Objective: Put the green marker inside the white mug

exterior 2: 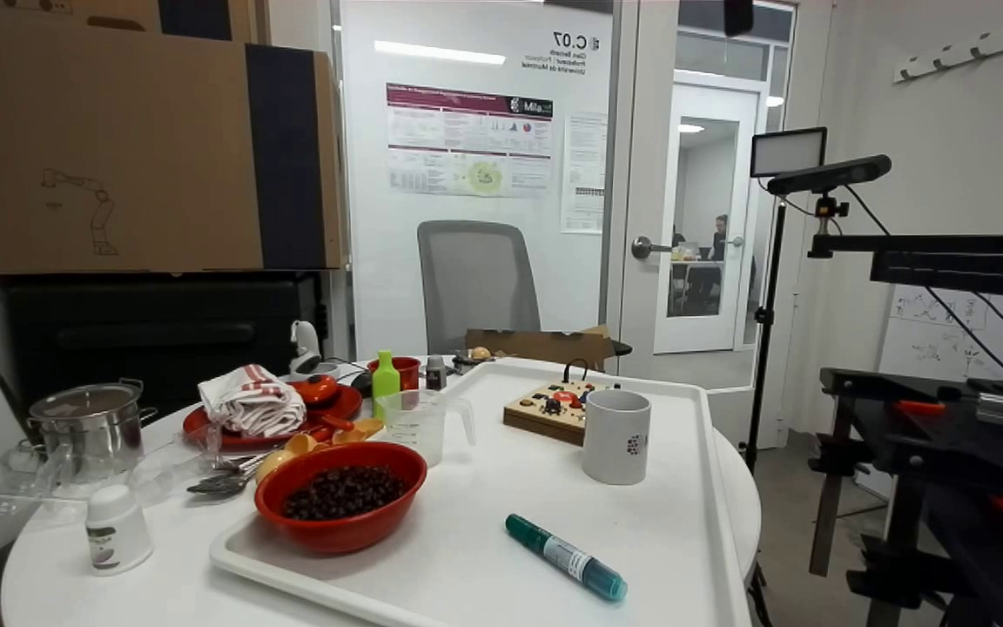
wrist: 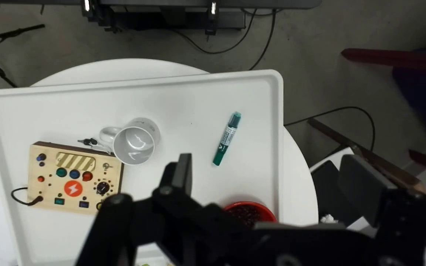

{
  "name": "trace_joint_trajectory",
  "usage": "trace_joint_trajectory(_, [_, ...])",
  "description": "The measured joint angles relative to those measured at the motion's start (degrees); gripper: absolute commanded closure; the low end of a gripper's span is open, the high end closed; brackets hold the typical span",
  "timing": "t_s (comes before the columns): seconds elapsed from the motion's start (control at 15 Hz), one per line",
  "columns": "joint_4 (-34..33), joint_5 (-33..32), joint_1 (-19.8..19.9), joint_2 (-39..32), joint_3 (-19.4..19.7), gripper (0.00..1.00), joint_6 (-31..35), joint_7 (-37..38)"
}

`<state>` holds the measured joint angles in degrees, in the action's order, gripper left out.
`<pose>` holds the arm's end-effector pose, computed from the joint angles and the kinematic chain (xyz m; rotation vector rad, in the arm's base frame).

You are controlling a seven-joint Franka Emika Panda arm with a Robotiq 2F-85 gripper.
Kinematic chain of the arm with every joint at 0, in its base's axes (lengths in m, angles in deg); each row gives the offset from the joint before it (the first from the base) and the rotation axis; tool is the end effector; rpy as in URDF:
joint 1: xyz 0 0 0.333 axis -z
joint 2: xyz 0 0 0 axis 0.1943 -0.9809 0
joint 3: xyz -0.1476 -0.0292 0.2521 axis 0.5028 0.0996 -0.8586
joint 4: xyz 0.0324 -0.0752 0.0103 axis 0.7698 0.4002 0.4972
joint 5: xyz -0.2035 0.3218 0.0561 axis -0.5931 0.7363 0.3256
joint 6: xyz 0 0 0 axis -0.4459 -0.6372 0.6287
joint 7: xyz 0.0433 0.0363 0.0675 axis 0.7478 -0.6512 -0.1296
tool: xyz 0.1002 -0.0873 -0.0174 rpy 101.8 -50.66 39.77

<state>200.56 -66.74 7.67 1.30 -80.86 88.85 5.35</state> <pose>0.3676 0.0675 0.4416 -3.0829 0.0066 0.1393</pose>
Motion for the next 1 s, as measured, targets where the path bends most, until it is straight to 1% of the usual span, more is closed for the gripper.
trace_joint_trajectory(0.27, [4.1,0.0,-0.9,-4.7,-1.9,0.00,12.1,0.1])
trace_joint_trajectory(0.4, [4.6,-0.2,-1.5,-8.0,-3.3,0.00,15.9,0.5])
trace_joint_trajectory(0.6, [4.5,-1.0,-2.0,-11.7,-4.5,0.00,16.6,0.6])
trace_joint_trajectory(0.87, [4.3,-1.3,-2.1,-12.2,-4.5,0.00,16.5,0.5])
trace_joint_trajectory(1.0, [4.6,-1.1,-2.0,-12.1,-4.2,0.00,17.6,1.9])
